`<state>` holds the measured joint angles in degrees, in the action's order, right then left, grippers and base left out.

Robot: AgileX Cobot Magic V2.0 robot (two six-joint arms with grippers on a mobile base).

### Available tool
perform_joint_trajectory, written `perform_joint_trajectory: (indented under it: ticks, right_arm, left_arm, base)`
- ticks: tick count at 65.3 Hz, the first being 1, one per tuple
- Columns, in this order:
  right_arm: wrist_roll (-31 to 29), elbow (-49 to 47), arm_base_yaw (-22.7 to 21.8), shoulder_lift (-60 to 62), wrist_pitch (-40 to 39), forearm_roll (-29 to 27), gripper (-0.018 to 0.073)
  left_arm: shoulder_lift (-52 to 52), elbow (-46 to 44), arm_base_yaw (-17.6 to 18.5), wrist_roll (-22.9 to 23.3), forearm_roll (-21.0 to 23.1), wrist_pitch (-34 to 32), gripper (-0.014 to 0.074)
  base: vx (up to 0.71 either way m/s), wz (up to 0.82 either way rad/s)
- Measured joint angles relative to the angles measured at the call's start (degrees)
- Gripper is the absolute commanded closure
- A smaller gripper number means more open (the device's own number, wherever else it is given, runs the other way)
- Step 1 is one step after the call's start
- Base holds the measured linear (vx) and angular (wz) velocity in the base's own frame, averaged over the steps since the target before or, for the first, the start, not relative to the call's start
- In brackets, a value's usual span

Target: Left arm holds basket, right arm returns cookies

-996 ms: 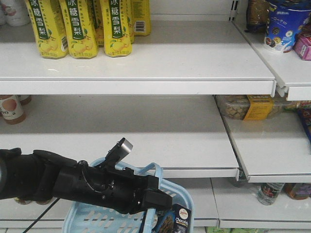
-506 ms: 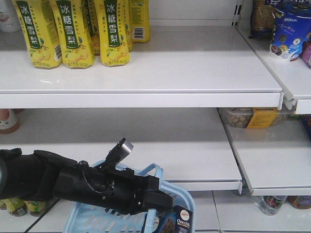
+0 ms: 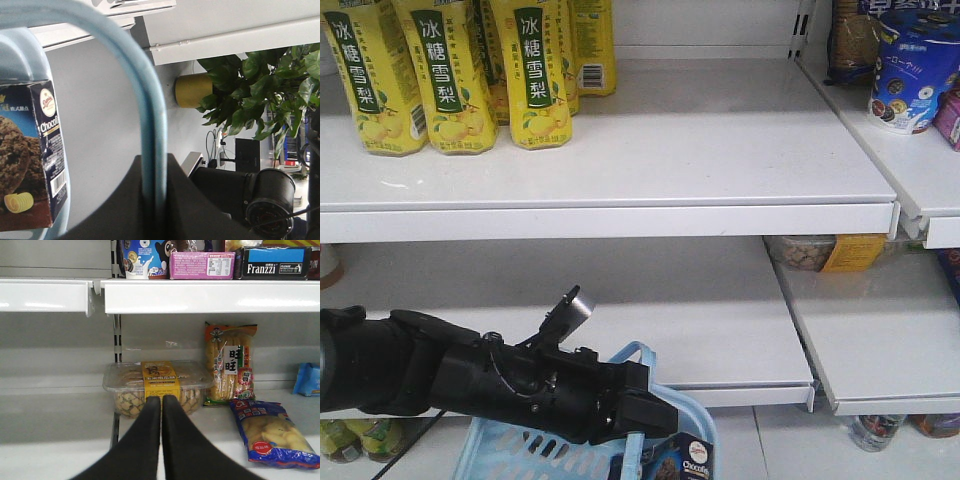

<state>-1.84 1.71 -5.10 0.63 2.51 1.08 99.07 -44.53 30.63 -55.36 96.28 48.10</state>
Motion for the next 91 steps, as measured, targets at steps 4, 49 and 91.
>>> perform_joint_trajectory:
  ticks: [4,49,91]
  right_arm:
    - [0.0,0.0,0.0,0.0,0.0,0.0,0.0568]
    - [0.0,0.0,0.0,0.0,-0.05,0.0,0.0568]
    - [0.0,0.0,0.0,0.0,-0.01,0.0,0.0568]
  left_arm:
    - [0.0,0.0,0.0,0.0,0.05,0.07,0.0603]
    - [0.0,0.0,0.0,0.13,0.17,0.29,0.0603]
    - [0.0,0.05,0.0,0.15,0.17,0.29,0.0603]
  base:
    - [0.02,0.0]
    - [0.0,0.0]
    - [0.0,0.0]
